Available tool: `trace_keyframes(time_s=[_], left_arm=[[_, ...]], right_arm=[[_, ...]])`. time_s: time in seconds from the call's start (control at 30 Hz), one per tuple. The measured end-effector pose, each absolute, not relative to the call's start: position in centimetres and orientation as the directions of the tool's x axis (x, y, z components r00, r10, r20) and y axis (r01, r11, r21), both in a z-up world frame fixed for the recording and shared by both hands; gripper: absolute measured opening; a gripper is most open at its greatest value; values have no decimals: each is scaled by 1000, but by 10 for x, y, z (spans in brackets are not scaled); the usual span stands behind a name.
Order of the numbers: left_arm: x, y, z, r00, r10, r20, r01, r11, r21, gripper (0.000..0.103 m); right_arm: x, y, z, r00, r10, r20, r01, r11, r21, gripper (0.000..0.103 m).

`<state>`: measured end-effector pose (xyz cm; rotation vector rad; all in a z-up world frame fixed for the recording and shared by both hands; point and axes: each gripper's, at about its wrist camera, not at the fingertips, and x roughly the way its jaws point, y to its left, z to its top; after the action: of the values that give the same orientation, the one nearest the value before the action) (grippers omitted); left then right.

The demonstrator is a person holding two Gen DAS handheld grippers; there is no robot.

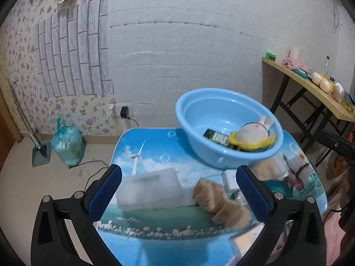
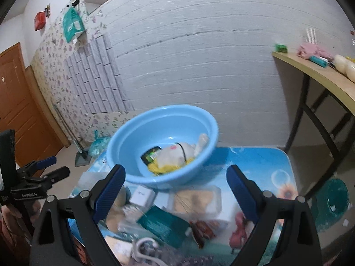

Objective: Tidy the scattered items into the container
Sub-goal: 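Grasp the tied floss-pick box with the right gripper while the left grasps the frosted box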

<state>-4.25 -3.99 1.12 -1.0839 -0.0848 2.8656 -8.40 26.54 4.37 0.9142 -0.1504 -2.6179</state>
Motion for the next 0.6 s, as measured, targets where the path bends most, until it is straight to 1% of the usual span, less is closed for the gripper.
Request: trace_keyframes(time_s=[0.1,0.37,0.6], left_arm=[[-37,-47,5,-739,93,-668,-44,-995,-90,103],[-39,-54,-23,-692,51,-720,-5,-998,-66,103],[-43,-63,-42,-656,43,-753,11,-998,-66,103]], right_arm=[[-77,275,37,-719,-347,-602,272,-938,215,94],[-68,294,21,-708,-284,-647,209,-959,192,94],[-65,308,-1,-679,-227,-698,160,-974,161,94]])
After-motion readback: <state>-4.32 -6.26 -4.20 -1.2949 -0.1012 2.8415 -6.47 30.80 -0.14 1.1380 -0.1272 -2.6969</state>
